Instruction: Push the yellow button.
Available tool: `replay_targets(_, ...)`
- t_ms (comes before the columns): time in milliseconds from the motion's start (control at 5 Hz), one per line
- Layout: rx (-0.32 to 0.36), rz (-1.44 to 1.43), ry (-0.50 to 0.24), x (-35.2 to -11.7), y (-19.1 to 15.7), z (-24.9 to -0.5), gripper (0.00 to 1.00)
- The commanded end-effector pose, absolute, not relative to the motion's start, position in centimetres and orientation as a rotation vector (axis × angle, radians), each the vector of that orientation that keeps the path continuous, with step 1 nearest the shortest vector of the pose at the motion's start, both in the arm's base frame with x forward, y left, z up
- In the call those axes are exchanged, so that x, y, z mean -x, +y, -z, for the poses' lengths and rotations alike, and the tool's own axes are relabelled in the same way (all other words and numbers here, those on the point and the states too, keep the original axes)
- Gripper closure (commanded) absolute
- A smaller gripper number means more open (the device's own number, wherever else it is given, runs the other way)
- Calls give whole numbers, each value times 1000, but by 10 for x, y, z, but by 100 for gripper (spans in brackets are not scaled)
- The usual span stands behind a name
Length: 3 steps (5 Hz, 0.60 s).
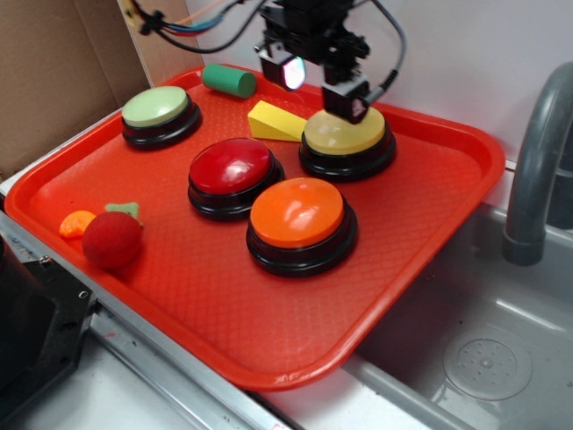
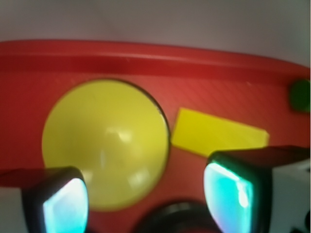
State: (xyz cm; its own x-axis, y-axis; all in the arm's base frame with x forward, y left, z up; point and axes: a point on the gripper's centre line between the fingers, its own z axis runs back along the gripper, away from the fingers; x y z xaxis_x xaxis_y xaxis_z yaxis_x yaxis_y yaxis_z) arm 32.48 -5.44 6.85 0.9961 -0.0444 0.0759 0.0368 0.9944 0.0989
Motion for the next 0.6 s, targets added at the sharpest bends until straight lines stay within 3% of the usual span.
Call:
replay_targets(0,-36,56,-85,-340,-60,-66,0)
replay_targets(200,-20,89,-70,-341,-56,-69,0)
replay_targets(400,-54,147,-75,-338,-54,-82,0)
